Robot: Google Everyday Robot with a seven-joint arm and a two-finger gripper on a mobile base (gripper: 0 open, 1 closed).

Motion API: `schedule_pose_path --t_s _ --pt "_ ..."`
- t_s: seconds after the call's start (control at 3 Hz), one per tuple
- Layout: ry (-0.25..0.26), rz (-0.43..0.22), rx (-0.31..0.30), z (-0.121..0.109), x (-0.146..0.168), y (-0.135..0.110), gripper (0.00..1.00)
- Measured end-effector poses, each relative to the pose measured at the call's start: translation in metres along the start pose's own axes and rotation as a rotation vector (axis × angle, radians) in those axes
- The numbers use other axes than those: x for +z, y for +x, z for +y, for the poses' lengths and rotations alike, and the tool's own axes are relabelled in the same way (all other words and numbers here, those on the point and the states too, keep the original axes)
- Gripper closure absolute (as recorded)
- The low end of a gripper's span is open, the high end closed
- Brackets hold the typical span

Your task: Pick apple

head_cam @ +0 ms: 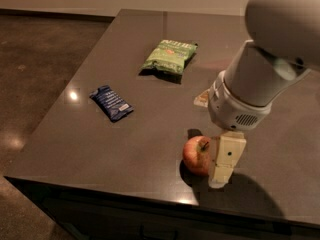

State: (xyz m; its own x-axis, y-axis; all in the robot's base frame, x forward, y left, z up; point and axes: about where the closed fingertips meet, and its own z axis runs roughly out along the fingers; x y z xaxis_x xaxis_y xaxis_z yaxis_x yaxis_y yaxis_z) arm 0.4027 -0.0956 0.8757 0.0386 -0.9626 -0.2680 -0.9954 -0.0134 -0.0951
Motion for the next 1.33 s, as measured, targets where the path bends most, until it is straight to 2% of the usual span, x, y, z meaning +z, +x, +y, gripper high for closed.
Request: schedule_pose_path --t_s 0.33,1.0,1.33 --pt "-0.029 0.01 -0.022 0.007 0.012 -0.003 0.13" --pt "-0.057 0.021 -0.037 0.014 0.015 -0.006 0.6" --pt "-0.04 0.006 -0.03 0.002 -0.014 -0.008 0.9"
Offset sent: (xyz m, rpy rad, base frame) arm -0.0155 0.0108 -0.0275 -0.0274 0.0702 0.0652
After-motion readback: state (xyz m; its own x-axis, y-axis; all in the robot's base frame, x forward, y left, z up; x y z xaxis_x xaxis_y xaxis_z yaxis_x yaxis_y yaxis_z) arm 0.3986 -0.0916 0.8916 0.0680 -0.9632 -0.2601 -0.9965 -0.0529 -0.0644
